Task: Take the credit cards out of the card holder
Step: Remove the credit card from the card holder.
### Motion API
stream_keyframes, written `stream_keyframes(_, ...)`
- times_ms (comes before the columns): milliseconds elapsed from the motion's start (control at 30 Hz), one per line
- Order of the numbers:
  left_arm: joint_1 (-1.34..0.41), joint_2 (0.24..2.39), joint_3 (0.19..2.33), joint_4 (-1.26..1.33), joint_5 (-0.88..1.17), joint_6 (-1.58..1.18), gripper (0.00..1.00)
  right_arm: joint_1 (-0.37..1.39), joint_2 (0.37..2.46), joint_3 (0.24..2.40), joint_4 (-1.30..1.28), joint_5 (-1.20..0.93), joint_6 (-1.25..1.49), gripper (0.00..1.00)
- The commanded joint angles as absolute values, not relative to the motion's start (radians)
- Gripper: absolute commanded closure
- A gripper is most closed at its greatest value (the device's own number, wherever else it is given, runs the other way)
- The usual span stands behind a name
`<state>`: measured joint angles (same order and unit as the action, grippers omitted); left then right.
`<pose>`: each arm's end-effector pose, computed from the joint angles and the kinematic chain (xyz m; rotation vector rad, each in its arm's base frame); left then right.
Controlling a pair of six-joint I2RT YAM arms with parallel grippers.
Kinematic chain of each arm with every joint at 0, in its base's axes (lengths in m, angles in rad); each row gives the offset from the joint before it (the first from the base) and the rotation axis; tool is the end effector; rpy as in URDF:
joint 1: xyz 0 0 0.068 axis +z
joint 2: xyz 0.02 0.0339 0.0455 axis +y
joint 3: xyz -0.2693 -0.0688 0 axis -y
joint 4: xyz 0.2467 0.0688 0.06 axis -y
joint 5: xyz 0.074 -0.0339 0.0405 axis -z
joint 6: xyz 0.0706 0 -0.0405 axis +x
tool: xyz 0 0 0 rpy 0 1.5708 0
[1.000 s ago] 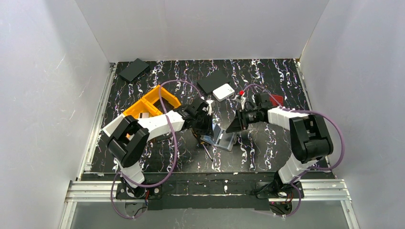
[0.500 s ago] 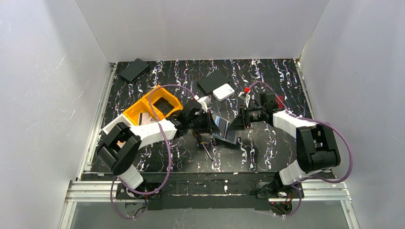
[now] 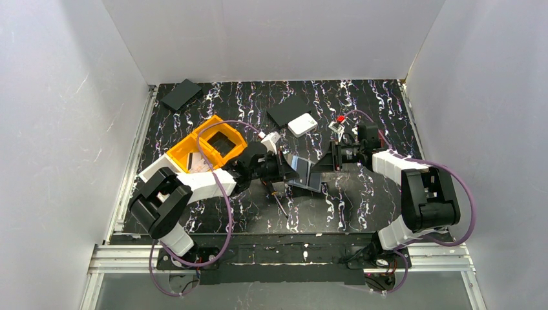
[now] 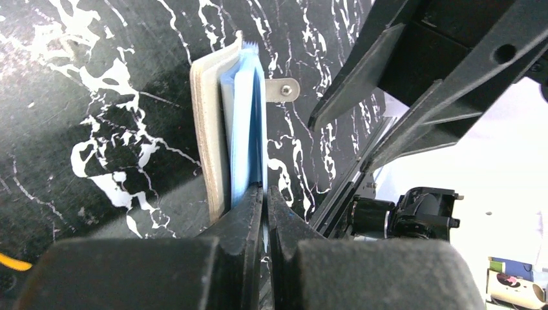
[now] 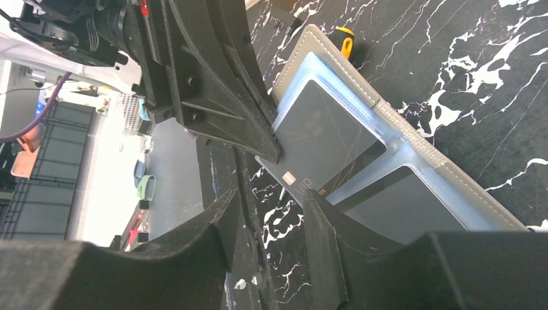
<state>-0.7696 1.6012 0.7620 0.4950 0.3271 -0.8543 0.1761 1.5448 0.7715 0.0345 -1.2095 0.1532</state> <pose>0.2501 -0.2739 0.1917 0.1583 2.1567 -1.3410 0.2883 0.1184 0.1867 -0.6514 2.0492 1.5510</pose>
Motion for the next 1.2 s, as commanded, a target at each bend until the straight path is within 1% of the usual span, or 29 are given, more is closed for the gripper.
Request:
stream_keyframes(0,-0.773,1.522,0.745,0.634,0.347,-0.868,1.0,0.168,1.548,0.755,0.12,-1.245,0.216,0.5)
stream_keyframes(467,-0.774,1.49,0.68,0.765,0.353,-0.889,1.0,0.149,1.53,0.742,0.163,-1.223,0.281,0.51)
stream_keyframes(800,-0.778,1.558,0.696,0.866,0.37,-0.928,1.0,0.149,1.537,0.73,0.218,-1.225,0.354,0.52)
stream_keyframes(1167,-0.78,1.59,0.713,0.91,0.382,-0.949,1.0,0.148,1.539,0.724,0.262,-1.224,0.412,0.53)
